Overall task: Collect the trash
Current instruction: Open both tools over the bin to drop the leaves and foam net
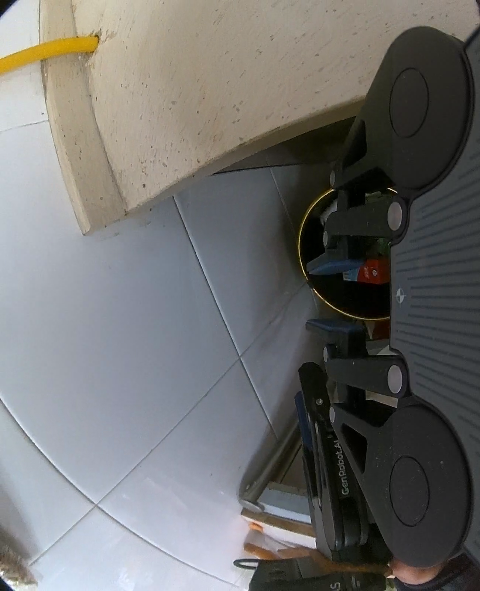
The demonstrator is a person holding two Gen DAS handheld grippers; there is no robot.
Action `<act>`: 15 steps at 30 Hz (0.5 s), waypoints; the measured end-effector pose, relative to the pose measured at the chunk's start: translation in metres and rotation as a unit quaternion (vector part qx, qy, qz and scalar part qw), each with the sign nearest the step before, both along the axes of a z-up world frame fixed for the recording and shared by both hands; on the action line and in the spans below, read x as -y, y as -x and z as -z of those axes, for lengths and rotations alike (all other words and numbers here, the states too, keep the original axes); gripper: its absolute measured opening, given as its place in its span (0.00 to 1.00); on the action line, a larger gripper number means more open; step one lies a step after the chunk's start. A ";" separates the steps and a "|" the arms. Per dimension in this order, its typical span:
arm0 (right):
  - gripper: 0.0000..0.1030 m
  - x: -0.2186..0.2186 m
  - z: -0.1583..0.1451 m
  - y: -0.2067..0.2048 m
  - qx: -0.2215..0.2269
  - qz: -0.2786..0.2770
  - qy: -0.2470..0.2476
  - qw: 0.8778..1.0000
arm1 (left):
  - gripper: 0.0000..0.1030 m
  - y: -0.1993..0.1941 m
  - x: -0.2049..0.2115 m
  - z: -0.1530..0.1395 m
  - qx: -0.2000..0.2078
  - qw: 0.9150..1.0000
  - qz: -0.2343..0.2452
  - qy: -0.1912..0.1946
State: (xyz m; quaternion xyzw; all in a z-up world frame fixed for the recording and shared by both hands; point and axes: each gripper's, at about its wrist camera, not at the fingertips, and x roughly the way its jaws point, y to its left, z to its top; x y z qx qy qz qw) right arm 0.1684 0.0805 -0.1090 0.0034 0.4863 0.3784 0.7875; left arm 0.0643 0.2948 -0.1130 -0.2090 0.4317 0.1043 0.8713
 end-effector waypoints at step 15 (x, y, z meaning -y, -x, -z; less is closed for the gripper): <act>0.44 0.003 -0.003 0.008 0.020 0.011 0.014 1.000 | 0.38 0.001 0.005 -0.004 0.005 1.000 0.015 -0.019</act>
